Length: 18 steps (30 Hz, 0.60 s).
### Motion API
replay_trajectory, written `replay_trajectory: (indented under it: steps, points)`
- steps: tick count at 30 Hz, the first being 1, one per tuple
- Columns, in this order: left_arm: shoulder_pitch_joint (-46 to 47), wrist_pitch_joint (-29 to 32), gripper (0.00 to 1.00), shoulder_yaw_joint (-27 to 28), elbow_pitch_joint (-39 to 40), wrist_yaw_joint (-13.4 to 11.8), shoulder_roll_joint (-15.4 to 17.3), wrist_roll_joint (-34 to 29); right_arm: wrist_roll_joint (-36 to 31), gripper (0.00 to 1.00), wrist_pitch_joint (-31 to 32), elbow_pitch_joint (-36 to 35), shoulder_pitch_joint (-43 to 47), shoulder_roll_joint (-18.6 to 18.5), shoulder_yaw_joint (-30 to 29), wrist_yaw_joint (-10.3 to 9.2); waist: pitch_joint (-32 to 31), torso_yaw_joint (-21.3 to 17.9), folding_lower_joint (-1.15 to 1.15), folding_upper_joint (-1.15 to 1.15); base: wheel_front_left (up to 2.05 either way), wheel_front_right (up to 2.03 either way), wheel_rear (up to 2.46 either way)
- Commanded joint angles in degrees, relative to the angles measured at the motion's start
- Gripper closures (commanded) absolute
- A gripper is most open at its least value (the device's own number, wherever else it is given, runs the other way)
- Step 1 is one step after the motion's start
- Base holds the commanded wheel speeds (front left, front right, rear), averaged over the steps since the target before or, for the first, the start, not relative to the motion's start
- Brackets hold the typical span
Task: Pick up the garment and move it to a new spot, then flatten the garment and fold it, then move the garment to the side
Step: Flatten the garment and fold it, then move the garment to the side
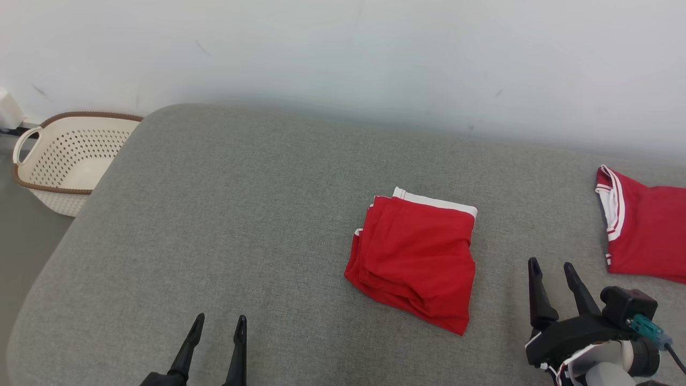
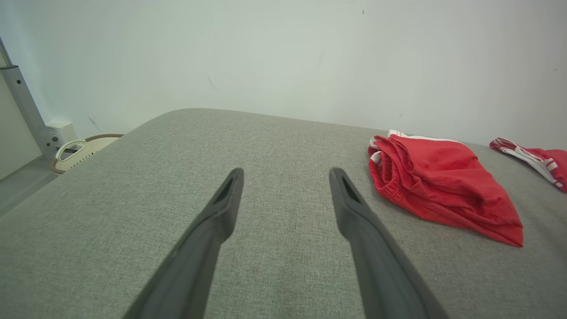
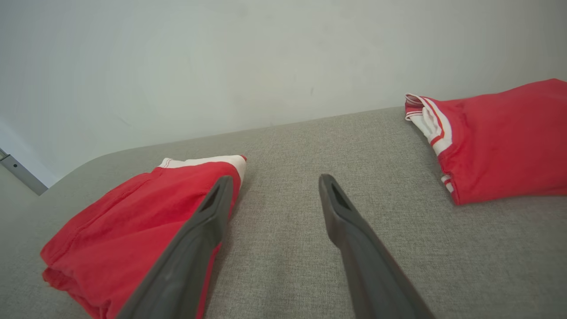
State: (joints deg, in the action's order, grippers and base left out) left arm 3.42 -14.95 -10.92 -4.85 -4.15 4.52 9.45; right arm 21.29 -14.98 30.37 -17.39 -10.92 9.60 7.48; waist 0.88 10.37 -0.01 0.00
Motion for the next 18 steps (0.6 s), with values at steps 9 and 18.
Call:
replay_trajectory:
  steps: [9, 18]
  points:
    - [-1.3, -0.4, 0.00, 0.4, 0.3, 0.1, -0.1, -0.4, -1.2, 0.00, -0.3, -1.3, 3.4, 1.6, -1.5, 0.03, -0.6, -0.8, 0.01, 0.00, 0.00, 0.00, 0.00]
    - [-0.7, -0.4, 0.00, 0.0, -0.2, 0.6, -0.4, -0.6, 1.7, 0.00, 1.4, 2.2, -1.8, 1.5, 1.5, 0.03, -0.4, 0.3, 0.01, 0.00, 0.00, 0.00, 0.00]
